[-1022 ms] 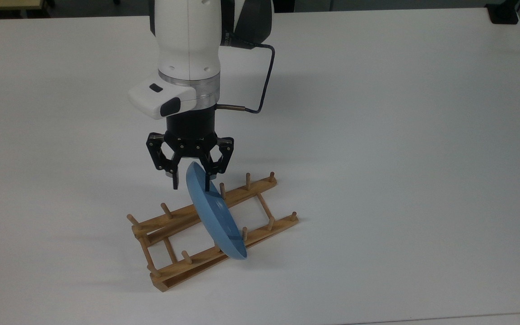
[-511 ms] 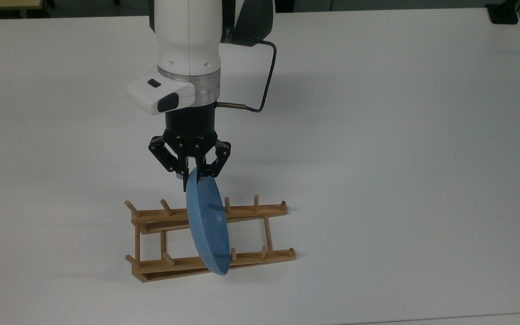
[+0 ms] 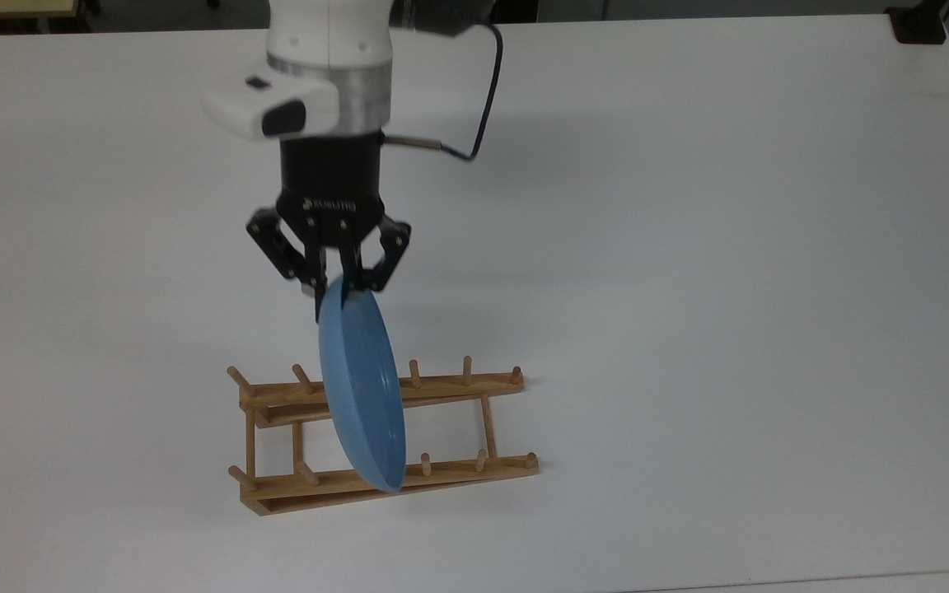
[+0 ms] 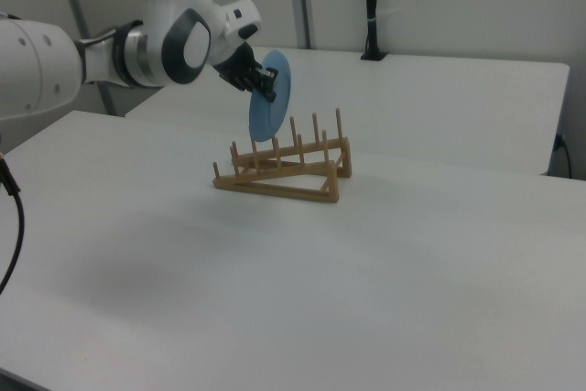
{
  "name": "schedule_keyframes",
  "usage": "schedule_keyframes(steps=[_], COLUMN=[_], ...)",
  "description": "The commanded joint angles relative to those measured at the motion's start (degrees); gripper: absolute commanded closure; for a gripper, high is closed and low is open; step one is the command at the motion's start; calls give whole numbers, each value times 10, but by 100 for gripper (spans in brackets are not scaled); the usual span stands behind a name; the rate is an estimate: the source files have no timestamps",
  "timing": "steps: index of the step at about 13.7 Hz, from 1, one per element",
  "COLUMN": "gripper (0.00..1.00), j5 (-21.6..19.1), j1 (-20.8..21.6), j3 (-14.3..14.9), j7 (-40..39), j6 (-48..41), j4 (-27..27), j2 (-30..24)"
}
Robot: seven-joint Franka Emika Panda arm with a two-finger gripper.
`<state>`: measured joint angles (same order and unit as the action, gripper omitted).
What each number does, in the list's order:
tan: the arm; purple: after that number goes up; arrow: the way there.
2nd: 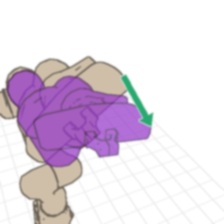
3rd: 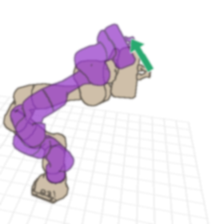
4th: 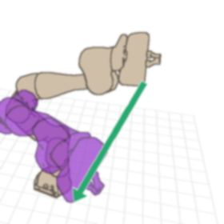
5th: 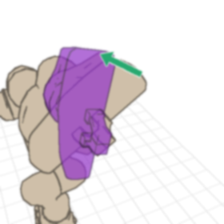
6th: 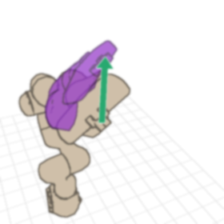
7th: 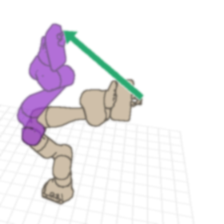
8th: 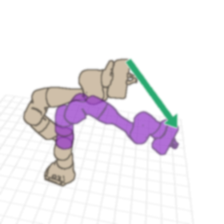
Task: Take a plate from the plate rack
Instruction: 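Lift the blue plate up out of the rack slots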
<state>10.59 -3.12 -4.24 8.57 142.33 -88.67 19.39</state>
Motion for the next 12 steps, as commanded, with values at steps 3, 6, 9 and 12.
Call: schedule_keyframes(steps=[3, 6, 9, 12], gripper=[100, 100, 100, 100], j5=[-43, -99, -164, -246], j1=[-14, -35, -79, -120], j3=[-2, -2, -2, 0], j7=[-6, -106, -218, -264], j6=[-187, -327, -458, -459], j4=[-12, -12, -16, -64], j2=[-92, -130, -138, -135])
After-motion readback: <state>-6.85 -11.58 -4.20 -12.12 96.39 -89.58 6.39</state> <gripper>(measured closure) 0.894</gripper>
